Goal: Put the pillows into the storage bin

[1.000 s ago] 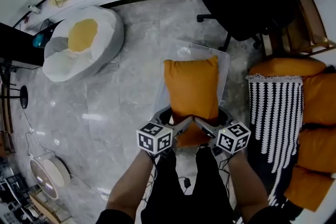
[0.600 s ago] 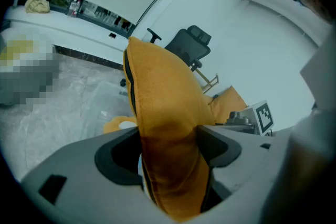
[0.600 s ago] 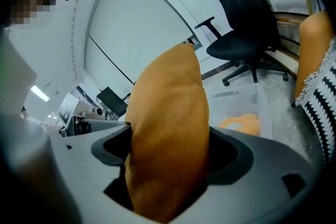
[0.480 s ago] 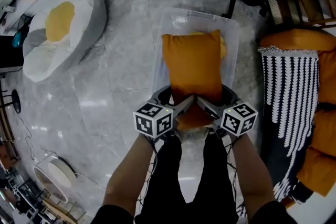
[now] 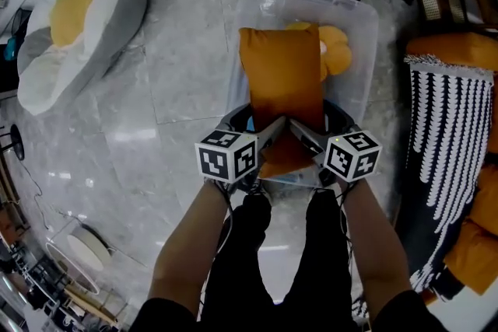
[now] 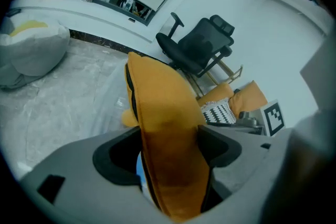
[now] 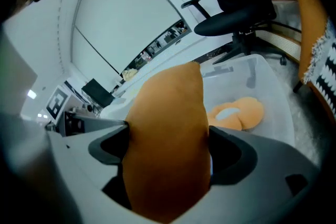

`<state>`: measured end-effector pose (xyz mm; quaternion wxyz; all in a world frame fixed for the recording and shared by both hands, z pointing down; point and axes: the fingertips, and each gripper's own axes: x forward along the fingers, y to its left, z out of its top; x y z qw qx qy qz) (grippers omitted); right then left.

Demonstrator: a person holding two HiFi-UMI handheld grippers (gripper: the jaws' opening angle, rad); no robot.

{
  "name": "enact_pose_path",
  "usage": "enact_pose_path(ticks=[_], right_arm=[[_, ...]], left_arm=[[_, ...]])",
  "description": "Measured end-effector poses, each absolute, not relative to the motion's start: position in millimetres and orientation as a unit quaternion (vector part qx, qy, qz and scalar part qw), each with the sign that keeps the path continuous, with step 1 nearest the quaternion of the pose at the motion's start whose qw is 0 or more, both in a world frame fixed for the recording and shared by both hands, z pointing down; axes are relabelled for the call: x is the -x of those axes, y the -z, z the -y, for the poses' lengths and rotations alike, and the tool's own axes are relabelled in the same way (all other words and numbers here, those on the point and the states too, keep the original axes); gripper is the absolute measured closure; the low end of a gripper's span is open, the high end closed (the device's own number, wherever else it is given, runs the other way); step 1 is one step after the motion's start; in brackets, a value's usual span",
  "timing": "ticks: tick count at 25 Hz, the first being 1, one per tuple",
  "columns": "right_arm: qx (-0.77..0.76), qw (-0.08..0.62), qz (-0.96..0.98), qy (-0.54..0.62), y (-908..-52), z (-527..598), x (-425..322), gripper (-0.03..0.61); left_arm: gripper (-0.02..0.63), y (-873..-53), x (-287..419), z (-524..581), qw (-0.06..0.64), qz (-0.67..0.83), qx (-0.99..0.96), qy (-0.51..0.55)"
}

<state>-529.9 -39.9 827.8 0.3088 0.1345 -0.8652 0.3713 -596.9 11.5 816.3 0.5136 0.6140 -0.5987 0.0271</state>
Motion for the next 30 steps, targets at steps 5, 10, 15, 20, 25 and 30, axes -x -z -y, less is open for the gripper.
enact_pose_path(ticks=[5, 10, 15, 20, 25, 30], right_arm=[[-0.115, 0.337, 0.873, -0.334, -839.5, 32.7, 538.1, 0.106], [-0.111, 0.330, 0.874, -0.339, -825.7, 31.4, 538.2, 0.112], [-0.107, 0.323, 0.879, -0.334, -793.3, 30.9, 535.5, 0.114], [-0.110, 0.312, 0.887, -0.323, -741.0, 33.9, 531.4, 0.135], [-0.108, 0.283, 0.900, -0.314, -664.7, 37.8, 535.7, 0.145], [-0.099, 0.255, 0.915, -0.296, -577.3, 31.6, 543.6, 0.178]], left_arm=[[0.284, -824.6, 606.5, -10.5, 0.493, 0.620, -0.608, -0.057], [0.284, -809.9, 605.6, -8.2, 0.488, 0.618, -0.615, -0.050], [0.284, -778.9, 603.5, -4.9, 0.477, 0.617, -0.624, -0.043], [0.285, -726.8, 601.6, -8.3, 0.464, 0.622, -0.630, -0.024], [0.285, -654.2, 601.7, -10.3, 0.439, 0.634, -0.636, -0.008], [0.287, -564.4, 602.6, -16.8, 0.411, 0.639, -0.650, 0.000]])
